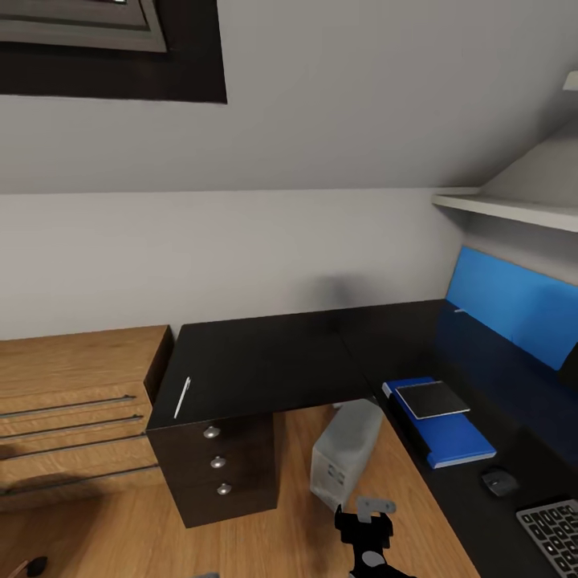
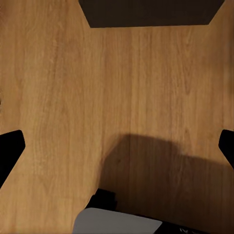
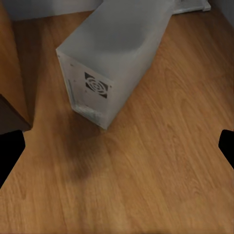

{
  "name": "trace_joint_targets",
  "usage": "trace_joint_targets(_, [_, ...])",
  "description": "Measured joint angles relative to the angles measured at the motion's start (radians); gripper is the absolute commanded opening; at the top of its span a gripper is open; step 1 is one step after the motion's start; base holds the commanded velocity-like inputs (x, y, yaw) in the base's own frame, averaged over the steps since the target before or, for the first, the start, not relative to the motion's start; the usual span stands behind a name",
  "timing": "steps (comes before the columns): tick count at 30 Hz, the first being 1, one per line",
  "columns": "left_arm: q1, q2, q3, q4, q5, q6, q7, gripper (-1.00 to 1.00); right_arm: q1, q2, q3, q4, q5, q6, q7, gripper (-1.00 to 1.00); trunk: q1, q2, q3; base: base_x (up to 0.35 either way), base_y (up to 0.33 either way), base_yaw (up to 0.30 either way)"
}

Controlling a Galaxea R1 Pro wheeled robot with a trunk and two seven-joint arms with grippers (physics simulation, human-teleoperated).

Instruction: In the bedroom, organize the workspace by keeping the computer under the desk, ensuring the monitor is on the desk, placing the keyboard on the desk next to the monitor, placing the mouse on the desk next to the keyboard, moving the folder from the swivel chair onto the desk next to the mouse, stacking the notebook on top of the folder with the pen on top of the notebook, and positioning the swivel chair next to the desk.

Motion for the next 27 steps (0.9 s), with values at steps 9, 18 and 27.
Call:
trace_joint_targets(9, [0.0, 0.002, 0.001, 0.0, 0.003, 0.0, 0.005, 1.0, 0.001, 0.007, 0.0, 0.003, -0.003, -0.001, -0.004, 1.0, -0.035, 0.063, 0.028, 0.0, 0.0, 0.144])
trace_joint_targets(18, [0.0, 0.002, 0.001, 0.0, 0.004, 0.0, 0.006, 1.0, 0.002, 0.007, 0.0, 0.006, -0.002, -0.024, -0.005, 1.0, -0.065, 0.119, 0.053, 0.0, 0.0, 0.266])
trace_joint_targets(27, [0.0, 0.003, 0.001, 0.001, 0.005, 0.0, 0.004, 1.0, 0.003, 0.007, 0.001, 0.008, 0.001, -0.032, -0.003, 1.0, -0.065, 0.119, 0.053, 0.0, 0.0, 0.278])
